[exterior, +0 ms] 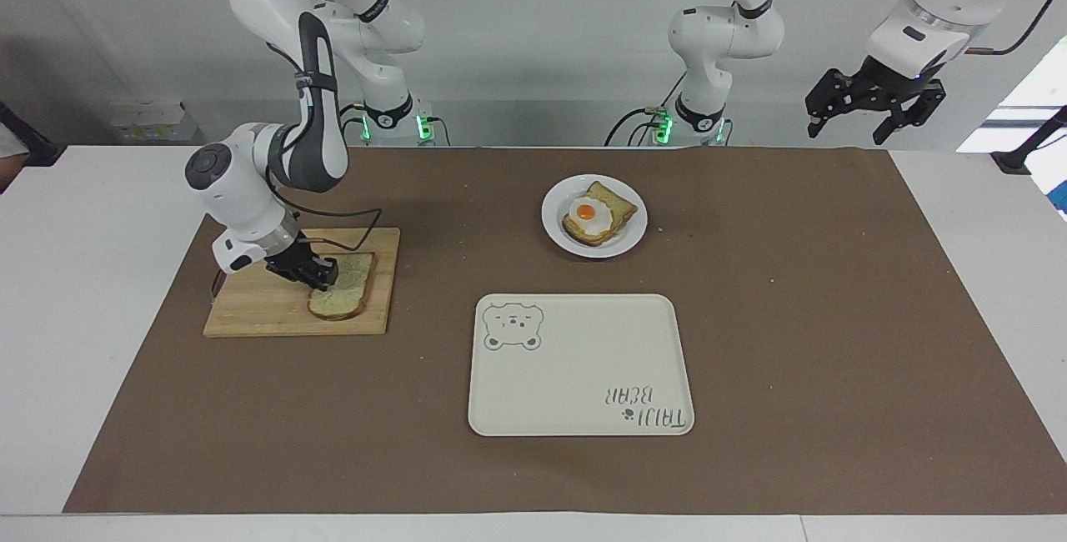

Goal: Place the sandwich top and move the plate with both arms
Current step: 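Lift the toast slice off the wooden board with the right gripper, then carry the toast over the egg toast and lower it on top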

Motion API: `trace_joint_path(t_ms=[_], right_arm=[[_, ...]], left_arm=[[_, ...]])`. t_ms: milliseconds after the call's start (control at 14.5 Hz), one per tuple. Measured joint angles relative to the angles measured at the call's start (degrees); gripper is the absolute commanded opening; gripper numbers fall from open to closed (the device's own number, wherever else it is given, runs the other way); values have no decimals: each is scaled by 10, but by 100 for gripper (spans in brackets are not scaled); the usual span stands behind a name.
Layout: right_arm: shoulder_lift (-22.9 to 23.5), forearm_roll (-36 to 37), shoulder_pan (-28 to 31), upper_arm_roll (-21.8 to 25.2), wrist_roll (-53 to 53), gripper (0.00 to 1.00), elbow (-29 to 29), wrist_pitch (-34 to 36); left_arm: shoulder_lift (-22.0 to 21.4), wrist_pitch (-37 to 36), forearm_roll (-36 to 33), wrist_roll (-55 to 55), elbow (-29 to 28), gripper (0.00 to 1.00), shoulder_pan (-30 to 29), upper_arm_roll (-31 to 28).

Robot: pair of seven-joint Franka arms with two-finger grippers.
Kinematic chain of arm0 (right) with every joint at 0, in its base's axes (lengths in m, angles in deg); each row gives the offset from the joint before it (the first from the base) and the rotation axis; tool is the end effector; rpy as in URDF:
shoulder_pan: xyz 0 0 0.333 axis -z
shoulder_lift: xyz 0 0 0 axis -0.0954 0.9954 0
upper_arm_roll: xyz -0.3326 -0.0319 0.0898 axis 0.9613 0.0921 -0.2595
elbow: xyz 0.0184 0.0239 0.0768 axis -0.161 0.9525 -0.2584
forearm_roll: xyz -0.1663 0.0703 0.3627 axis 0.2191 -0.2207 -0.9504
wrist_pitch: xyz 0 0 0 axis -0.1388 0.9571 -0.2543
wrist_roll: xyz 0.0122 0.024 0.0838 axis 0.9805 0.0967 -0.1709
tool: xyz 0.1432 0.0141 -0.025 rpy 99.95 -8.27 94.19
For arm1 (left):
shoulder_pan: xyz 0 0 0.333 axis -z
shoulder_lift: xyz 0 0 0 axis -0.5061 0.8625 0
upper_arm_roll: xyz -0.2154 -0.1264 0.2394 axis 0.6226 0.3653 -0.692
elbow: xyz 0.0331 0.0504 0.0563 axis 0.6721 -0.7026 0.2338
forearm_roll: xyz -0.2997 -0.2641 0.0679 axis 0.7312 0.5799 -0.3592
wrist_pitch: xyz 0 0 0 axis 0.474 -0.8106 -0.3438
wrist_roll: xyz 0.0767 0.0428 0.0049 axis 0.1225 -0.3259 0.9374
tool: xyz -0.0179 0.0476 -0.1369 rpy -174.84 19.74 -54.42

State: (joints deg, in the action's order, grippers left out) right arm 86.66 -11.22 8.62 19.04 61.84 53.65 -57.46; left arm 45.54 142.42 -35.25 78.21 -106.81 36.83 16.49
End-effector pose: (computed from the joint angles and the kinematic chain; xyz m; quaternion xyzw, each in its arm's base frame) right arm 0.5883 -0.0571 0.3175 -0.9954 0.0688 0.0178 0.0638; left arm 0.5365 -0.0400 0.6619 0.9947 -0.0957 -0.0362 0.0087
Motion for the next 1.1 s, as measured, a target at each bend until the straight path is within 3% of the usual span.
trace_joint_path(t_ms=[552,759,1103], right_arm=[[-47,0,-5,-23,-16,0,-67,185],[-50,-2,-24,-61,-16,0,-67,201],[-54,-42,-93,-69,-14,0,-62,208]], left_arm=[[0,0,0,0,0,100,0,3],[0,0,0,0,0,100,0,3],[0,0,0,0,0,100,0,3]])
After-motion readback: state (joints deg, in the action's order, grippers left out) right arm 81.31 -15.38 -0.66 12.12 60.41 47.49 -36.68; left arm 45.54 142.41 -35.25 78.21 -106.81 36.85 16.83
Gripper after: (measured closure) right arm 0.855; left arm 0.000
